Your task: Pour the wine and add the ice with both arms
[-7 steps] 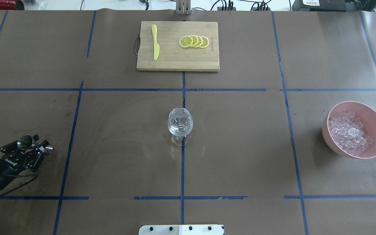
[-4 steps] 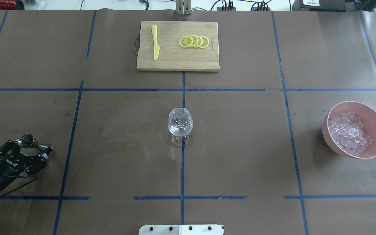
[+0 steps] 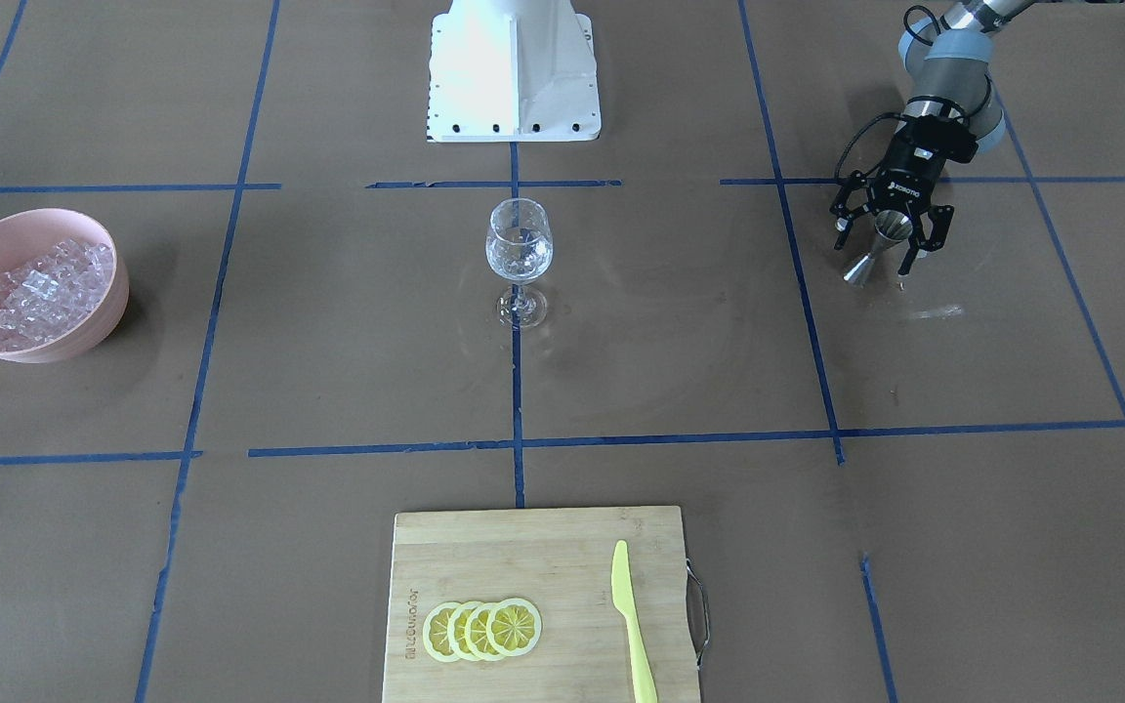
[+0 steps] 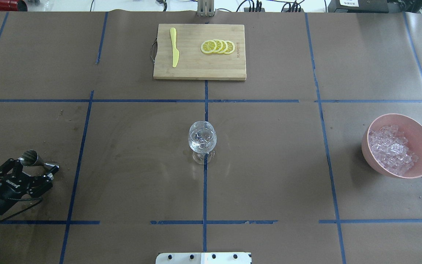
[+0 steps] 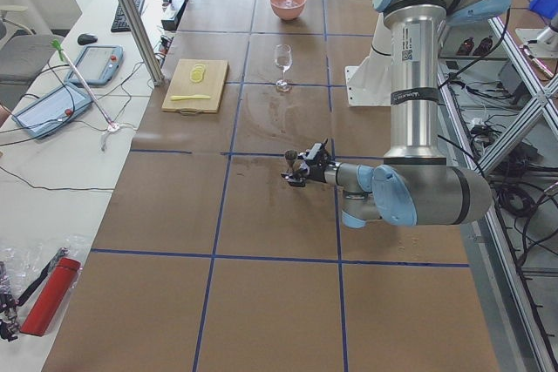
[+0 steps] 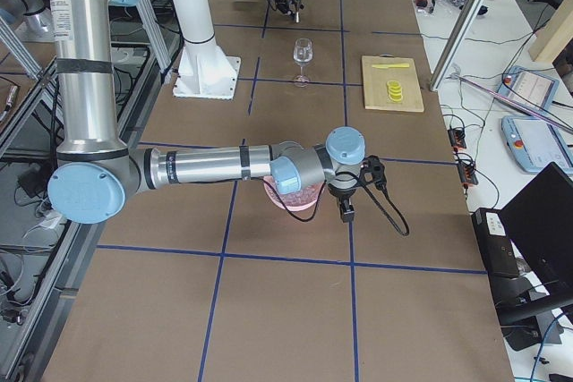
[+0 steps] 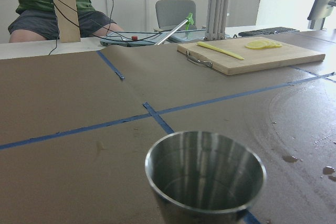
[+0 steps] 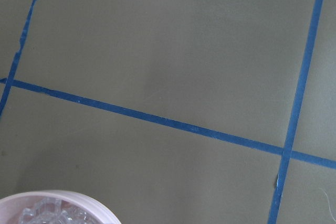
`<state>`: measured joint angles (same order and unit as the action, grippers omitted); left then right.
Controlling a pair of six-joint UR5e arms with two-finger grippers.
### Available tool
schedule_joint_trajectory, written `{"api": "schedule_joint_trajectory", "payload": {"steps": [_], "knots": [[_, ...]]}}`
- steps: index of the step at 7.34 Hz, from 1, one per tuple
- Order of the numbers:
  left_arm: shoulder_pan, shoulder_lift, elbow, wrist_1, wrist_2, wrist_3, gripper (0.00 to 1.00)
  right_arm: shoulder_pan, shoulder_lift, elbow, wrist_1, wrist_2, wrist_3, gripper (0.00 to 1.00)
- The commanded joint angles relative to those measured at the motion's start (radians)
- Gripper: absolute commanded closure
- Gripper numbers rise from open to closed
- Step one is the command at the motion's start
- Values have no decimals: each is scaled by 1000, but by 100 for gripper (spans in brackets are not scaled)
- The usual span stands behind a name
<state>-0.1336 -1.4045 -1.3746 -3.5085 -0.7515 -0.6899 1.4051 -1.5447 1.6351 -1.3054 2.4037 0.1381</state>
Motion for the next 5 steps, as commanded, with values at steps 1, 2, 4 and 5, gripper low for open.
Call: {"api": "schedule_joint_trajectory", "payload": {"steps": [1,2,4,5], "knots": [[-1,12,-12,29,-27,6,1,0,0,3,0,0,0,0],[-1,36,-18,63,-75,12,1,0,0,3,0,-2,0,0],[-4,178,-162,130,-184,18,1,0,0,6,0,0,0,0],[-6,224,-203,140,-212,48,1,0,0,9,0,0,0,0]]}}
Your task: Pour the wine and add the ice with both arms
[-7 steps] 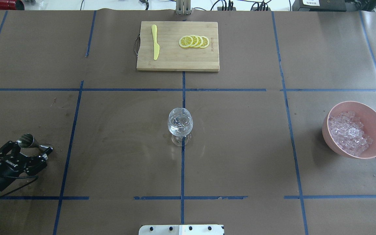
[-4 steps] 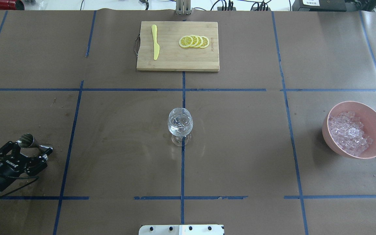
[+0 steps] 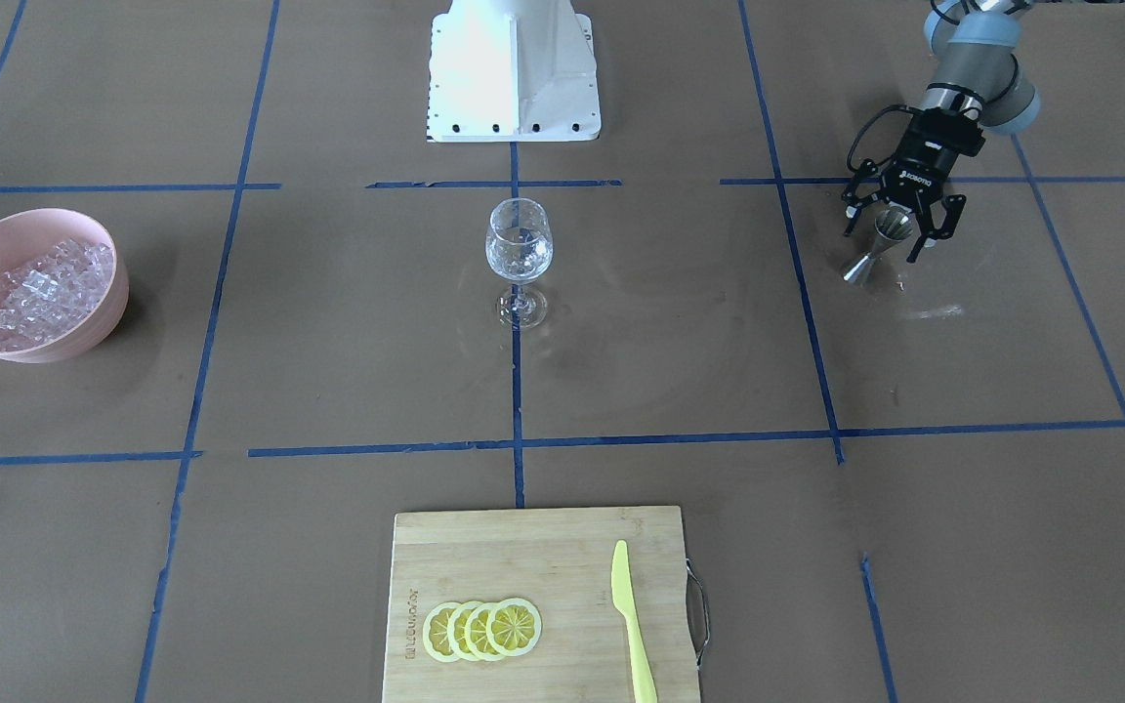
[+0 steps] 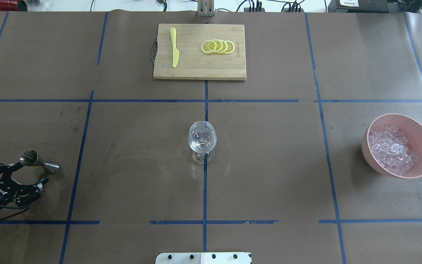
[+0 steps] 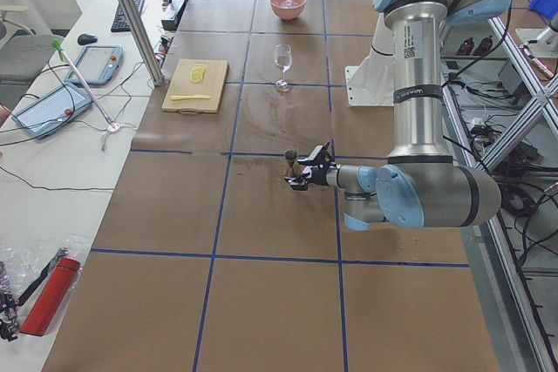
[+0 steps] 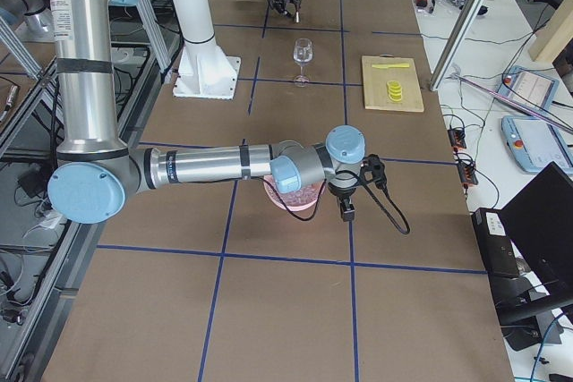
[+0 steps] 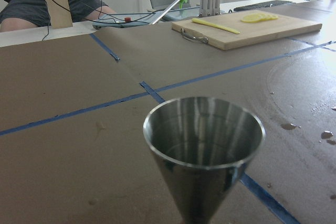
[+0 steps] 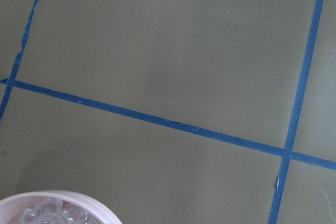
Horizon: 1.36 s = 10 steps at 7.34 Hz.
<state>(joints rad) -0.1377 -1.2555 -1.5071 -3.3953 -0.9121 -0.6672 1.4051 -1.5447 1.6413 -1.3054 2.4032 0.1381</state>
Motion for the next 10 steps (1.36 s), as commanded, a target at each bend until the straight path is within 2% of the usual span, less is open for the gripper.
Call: {"api": "schedule_joint_trajectory", "payload": {"steps": [1,2,3,4,6,8,10], "knots": [[-2,120,-65,30,-73,34,1,0,0,3,0,1,0,0],[-8,183,-67,40,-126,97,1,2,0,3,2,1,0,0],[-19,221,-68,39,-137,109,1,0,-2,3,2,-2,3,0],[-111,232,-52,53,-221,101,1,0,0,11,3,-3,43,0],[-492,197,-25,98,-669,139,1,-43,0,70,3,-4,145,0],[-844,86,-27,280,-1042,164,1,-131,-12,159,3,-25,279,0],[-1087,-39,-42,495,-1357,162,1,-214,-21,184,3,-27,409,0]]}}
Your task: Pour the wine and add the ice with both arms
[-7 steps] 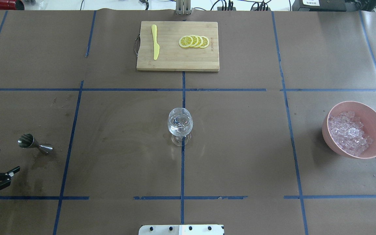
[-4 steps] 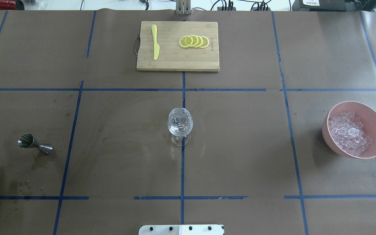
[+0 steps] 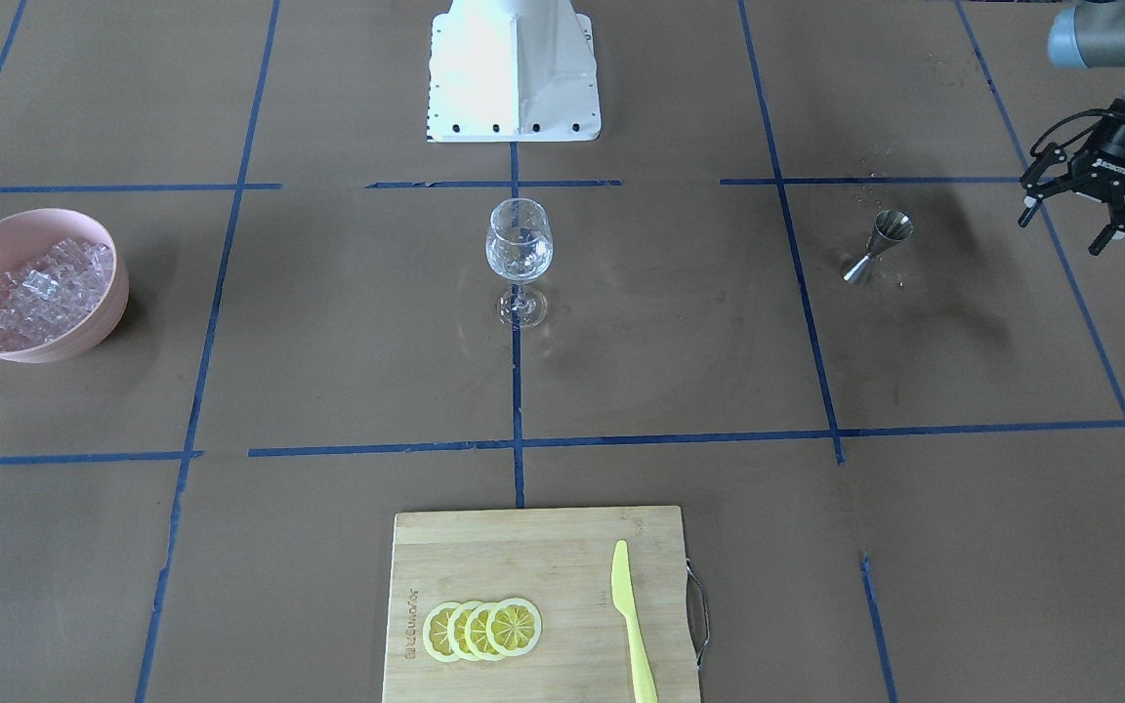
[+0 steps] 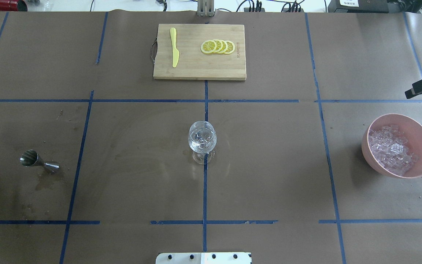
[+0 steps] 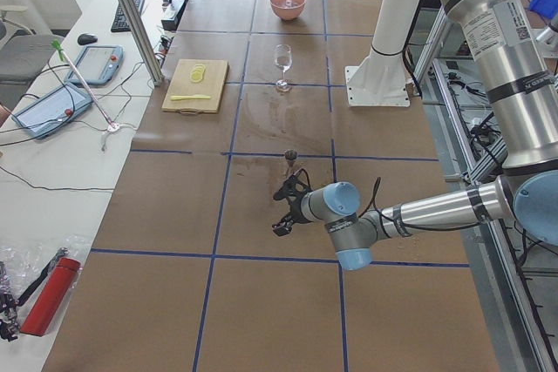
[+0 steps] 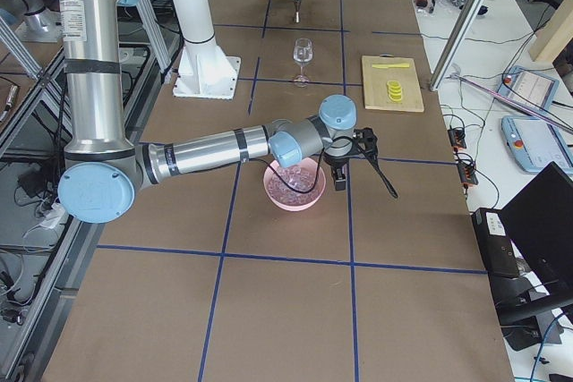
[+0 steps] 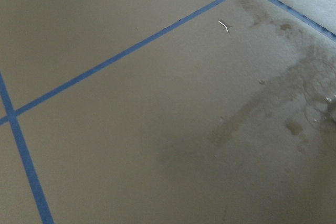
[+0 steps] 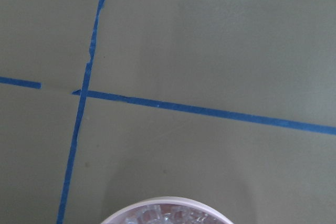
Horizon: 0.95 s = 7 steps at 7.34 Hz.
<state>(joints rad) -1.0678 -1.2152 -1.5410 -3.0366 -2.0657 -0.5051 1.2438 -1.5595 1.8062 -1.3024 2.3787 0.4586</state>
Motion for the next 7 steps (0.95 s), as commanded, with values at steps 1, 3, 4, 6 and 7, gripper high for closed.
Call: {"api": "schedule_joint_trajectory", "payload": {"steps": [1,3,4,6,7], "knots": [[-226,-165,-10,273,-308,-1,1,-110,-7,54,0,-15,261,0],[-239,-101,-17,282,-315,-32,0,-202,-124,125,46,-117,396,0],[-238,-104,-30,282,-314,-82,0,-208,-230,110,219,-142,426,0],[-238,-107,-56,282,-314,-145,0,-269,-231,90,313,-188,692,7],[-238,-104,-62,268,-314,-176,0,-323,-209,85,313,-266,766,10]]}}
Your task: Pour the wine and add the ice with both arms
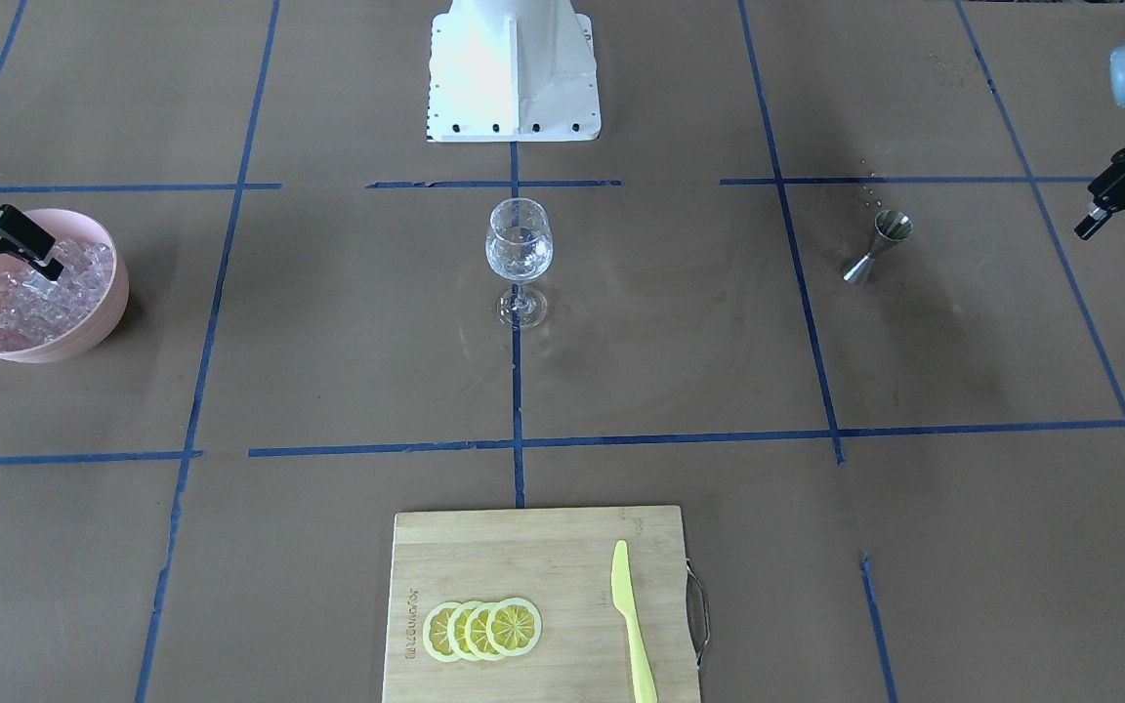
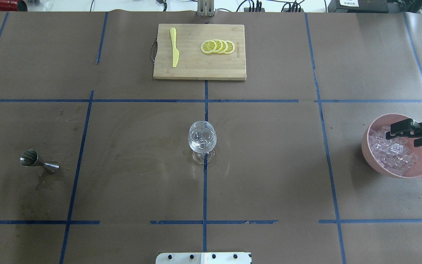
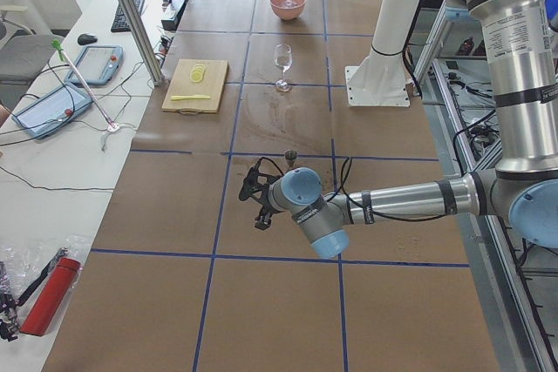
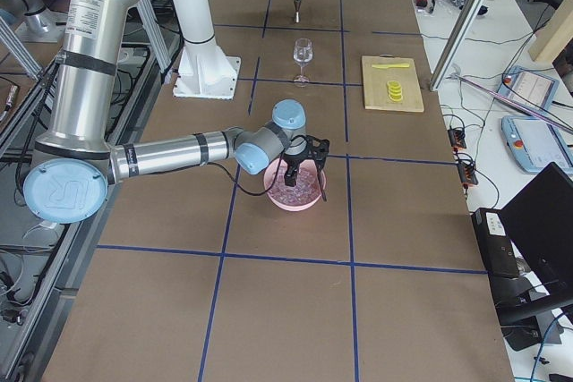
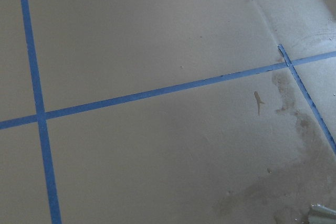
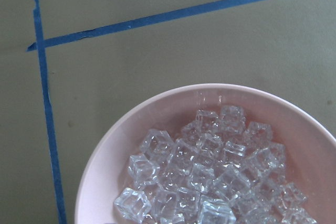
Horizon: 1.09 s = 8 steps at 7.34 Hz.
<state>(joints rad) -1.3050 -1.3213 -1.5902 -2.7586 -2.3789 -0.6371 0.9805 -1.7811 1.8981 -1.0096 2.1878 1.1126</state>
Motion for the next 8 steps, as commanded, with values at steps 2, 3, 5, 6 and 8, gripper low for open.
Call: {"api": "schedule_joint_trajectory", "payload": {"steps": [2,3,5,6,8], "knots": [[0,10,-10,-42,1,-50,0,-74,9,-25,20,-92,122,11],[0,11,-13,-44,4,-64,0,-74,3,-24,19,-111,122,11],[0,11,-13,-74,61,-90,0,-74,2,-25,12,-120,124,15],[0,10,-13,-75,67,-110,0,-74,2,-25,12,-118,124,15],[0,10,-13,-76,67,-110,0,-74,-1,-27,11,-120,124,34]]}}
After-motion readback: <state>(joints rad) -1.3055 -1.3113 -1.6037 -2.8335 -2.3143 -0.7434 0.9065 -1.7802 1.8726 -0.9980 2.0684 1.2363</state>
